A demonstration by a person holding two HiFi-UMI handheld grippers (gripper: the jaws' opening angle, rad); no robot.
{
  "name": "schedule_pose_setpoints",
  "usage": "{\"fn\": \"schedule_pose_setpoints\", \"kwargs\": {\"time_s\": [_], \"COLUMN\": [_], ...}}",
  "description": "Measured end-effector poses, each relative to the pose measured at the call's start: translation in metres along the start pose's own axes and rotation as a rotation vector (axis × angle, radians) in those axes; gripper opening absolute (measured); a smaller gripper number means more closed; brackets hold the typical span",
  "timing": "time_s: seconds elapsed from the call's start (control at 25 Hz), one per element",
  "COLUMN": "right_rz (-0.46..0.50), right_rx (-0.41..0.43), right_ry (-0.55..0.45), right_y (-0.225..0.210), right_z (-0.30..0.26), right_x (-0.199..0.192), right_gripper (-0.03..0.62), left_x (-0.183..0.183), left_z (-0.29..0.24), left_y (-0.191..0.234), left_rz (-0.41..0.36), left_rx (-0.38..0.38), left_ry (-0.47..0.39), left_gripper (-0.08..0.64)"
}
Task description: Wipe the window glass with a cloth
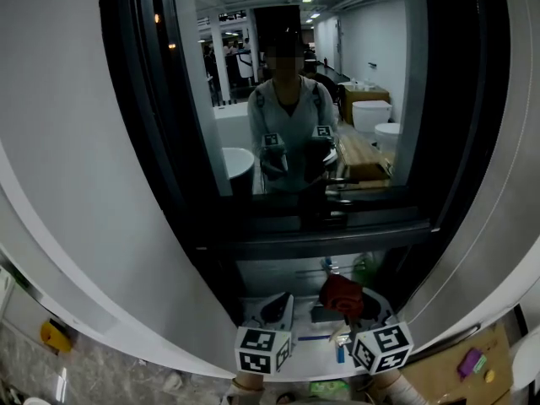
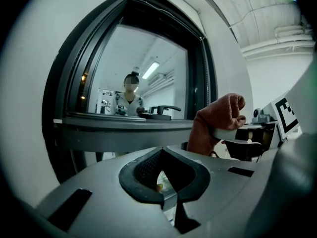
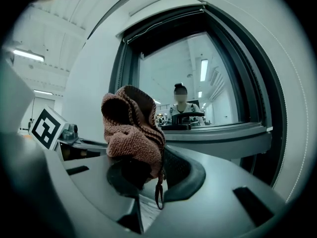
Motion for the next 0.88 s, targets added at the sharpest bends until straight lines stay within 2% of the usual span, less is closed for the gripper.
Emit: {"fn": "schedule_pose_setpoints", "kwargs": {"time_s": [0.44,0.88], "right_rz": [0.002,0.0], "right_rx": [0.007,0.009], "right_ry": [0.008,0.012], "right_y": [0.0071,0.0079], "right_z": [0.0012,-0.0021], "right_x": [-0.0032,-0.0053], "right_gripper": [0.043,0.043], "left_x": [0.0052,0.0077], "left_z": [-0.0022,-0.0035], "left_y": [0.0009,0.0019], "left_rz": [0.019,-0.004], "left_rx": [-0.017,-0.013], "left_ry": [-0.013,-0.011], "left_gripper": [0.003,0.003]}}
Point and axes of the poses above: the fingertips, and each gripper's own axes: z backward along the fingers, y to its left, x out of its top, the point moved 5 cm from there along z, backward along the fingers, and after that the axes turned 13 degrees about z, right-handed, at the moved point
